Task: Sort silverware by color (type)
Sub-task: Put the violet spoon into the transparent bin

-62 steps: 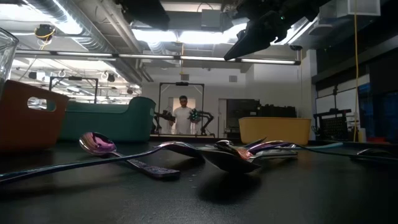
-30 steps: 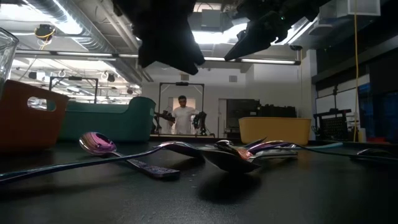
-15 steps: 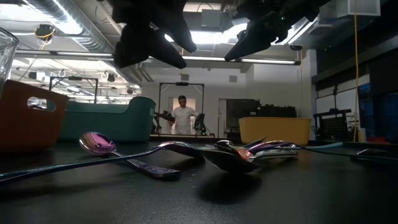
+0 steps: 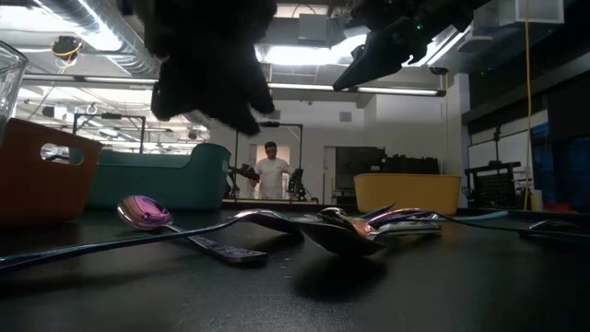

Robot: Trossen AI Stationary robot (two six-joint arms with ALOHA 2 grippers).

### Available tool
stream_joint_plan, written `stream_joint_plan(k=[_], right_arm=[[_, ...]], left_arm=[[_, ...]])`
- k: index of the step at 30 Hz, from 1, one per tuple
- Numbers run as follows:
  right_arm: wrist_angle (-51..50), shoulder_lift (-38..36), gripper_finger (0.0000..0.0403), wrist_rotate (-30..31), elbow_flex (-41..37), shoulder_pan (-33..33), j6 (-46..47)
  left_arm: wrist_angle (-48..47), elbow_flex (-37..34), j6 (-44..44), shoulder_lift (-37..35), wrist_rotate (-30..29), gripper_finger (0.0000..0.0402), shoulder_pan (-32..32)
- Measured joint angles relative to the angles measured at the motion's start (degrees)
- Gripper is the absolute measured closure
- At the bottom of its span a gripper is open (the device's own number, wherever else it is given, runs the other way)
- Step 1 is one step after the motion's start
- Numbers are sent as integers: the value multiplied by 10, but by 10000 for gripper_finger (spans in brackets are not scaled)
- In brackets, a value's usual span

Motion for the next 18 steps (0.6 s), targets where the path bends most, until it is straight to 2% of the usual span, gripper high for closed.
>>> stream_joint_plan(k=[18], right_arm=[[-1, 0, 306, -1, 0, 0, 0]], left_arm=[[-7, 0, 2, 57, 31, 283, -2]])
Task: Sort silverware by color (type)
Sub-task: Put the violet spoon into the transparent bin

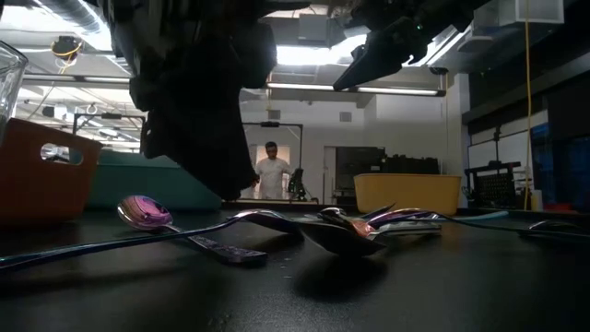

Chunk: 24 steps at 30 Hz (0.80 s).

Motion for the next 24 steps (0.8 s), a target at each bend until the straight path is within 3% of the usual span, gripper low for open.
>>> stream_joint_plan(k=[24], right_arm=[[0, 0, 306, 0, 0, 0, 0]], left_arm=[[-8, 0, -1, 0, -16, 283, -18]])
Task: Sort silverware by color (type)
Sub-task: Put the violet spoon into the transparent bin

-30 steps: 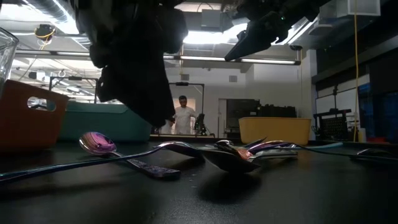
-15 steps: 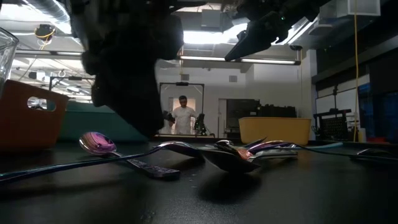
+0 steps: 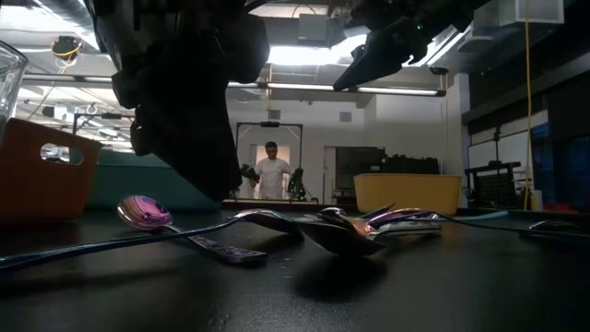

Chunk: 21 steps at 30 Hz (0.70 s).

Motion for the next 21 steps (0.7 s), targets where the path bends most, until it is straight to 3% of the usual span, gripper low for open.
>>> stream_joint_plan(k=[21], right_arm=[[-4, 0, 306, 0, 0, 0, 0]], left_arm=[[51, 0, -3, 53, 3, 283, -2]])
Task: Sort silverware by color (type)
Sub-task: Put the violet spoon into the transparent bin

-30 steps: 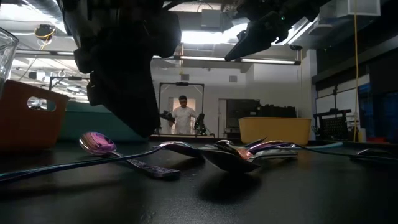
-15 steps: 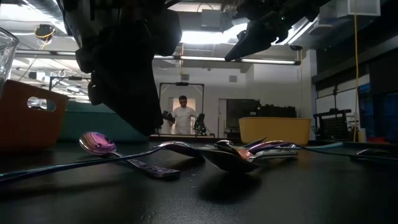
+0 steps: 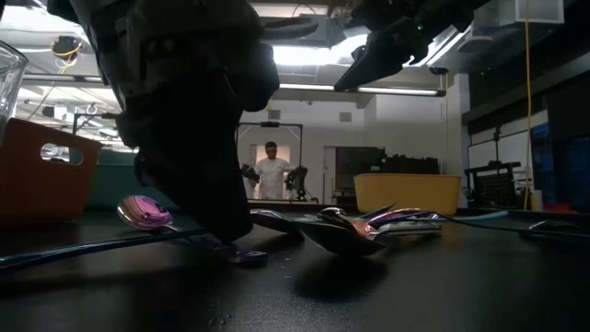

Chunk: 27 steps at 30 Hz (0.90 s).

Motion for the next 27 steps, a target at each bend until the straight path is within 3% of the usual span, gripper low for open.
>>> stream_joint_plan(k=[17, 27], right_arm=[[-2, 0, 306, 0, 0, 0, 0], [-2, 0, 306, 0, 0, 0, 0]], left_arm=[[4, 0, 9, 2, -2, 284, 2], [2, 0, 9, 3, -4, 323, 2]])
